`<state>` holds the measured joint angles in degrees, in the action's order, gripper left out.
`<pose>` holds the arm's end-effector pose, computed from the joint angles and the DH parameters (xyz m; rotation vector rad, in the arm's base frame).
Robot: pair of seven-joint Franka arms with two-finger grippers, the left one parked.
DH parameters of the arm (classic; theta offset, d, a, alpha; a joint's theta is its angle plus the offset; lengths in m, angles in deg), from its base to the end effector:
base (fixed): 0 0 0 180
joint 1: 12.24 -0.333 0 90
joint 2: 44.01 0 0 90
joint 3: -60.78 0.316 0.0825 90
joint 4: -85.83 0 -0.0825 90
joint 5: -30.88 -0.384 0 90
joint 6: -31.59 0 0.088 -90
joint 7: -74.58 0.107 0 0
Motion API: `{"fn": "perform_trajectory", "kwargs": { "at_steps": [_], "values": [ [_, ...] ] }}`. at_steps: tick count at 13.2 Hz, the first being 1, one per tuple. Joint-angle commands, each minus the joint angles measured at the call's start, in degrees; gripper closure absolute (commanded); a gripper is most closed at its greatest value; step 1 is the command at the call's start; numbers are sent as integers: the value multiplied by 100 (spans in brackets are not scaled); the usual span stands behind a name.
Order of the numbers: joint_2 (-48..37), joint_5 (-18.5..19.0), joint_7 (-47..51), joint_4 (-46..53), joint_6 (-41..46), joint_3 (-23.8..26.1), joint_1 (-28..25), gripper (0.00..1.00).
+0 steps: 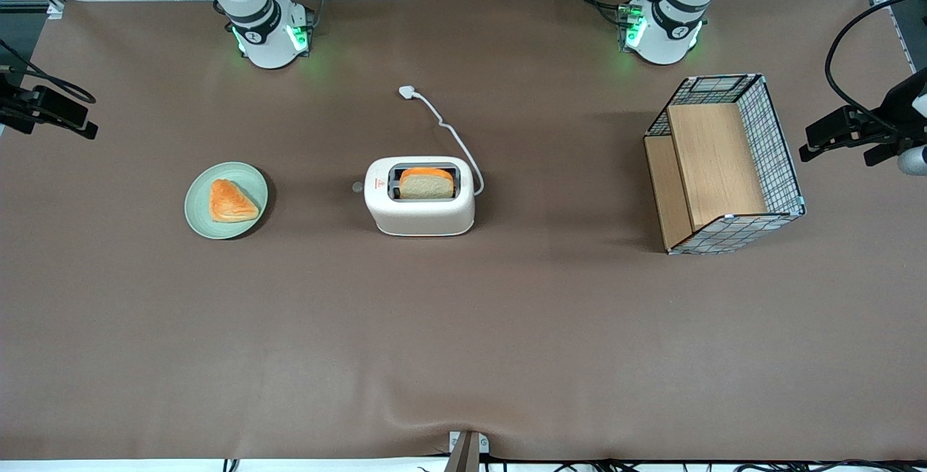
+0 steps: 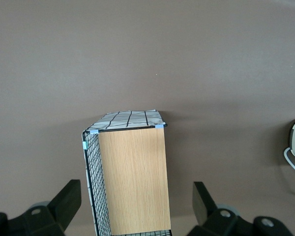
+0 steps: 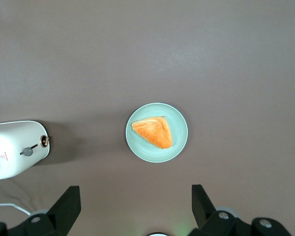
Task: Press toaster button with right arm
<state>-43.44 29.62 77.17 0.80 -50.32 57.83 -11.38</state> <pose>0.5421 -0.0333 0.6475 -3.1133 0.1703 0.1001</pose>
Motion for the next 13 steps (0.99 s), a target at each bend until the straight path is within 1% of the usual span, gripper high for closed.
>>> {"fn": "perform_trajectory", "kwargs": {
  "at_steps": [1, 7, 13],
  "values": [
    [101, 117, -39, 197, 114, 40, 10, 0],
    [110, 65, -241, 188, 114, 40, 10, 0],
    [110, 65, -233, 188, 105, 40, 1, 0]
  ]
}}
